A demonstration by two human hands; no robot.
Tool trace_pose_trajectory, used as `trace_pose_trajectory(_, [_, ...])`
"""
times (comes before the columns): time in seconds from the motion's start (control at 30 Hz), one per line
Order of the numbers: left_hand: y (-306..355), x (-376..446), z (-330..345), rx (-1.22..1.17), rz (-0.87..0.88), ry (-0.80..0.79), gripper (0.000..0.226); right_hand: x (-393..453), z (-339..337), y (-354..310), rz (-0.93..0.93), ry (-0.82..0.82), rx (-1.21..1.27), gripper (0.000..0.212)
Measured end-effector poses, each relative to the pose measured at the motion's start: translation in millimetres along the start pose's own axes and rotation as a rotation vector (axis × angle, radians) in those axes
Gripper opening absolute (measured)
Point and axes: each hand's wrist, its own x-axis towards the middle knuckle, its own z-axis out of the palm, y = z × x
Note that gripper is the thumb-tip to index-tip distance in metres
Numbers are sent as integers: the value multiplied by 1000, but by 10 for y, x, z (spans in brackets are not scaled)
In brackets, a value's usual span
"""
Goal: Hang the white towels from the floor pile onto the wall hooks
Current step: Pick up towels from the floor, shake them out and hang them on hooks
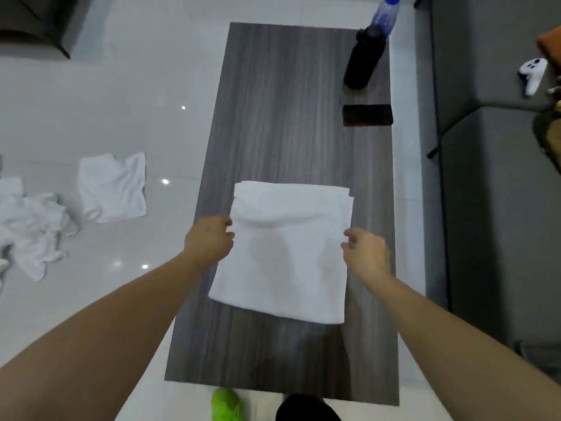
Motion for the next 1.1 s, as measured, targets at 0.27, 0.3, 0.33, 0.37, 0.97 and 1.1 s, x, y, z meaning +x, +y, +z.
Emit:
trace_pose_trajectory(0.27, [-519, -464, 1344, 173, 136, -288, 24, -632, 1375, 419, -181, -411, -168, 29])
trace_pose_trajectory(0.3, [-573, -521, 1480, 208, 180, -292, 26, -689, 1501, 471, -228, -421, -203, 28])
trace_pose_trajectory(0.33, [-618, -568, 1600, 245, 222, -292, 28, -735, 1608, 524, -277, -410, -238, 25])
trace_pose_trajectory(0.37, [-656, -607, 1701, 284, 255, -291, 27, -766, 1688, 576, -320, -393, -278, 21])
trace_pose_trajectory(0.97, [-486, -844, 847, 262, 368, 27, 18, -898, 1094, 108, -398, -79, -274, 30])
trace_pose_trajectory(1.1, [-334, -1109, -32, 164, 375, 212, 21, -1009, 435, -555, -493, 71, -284, 28])
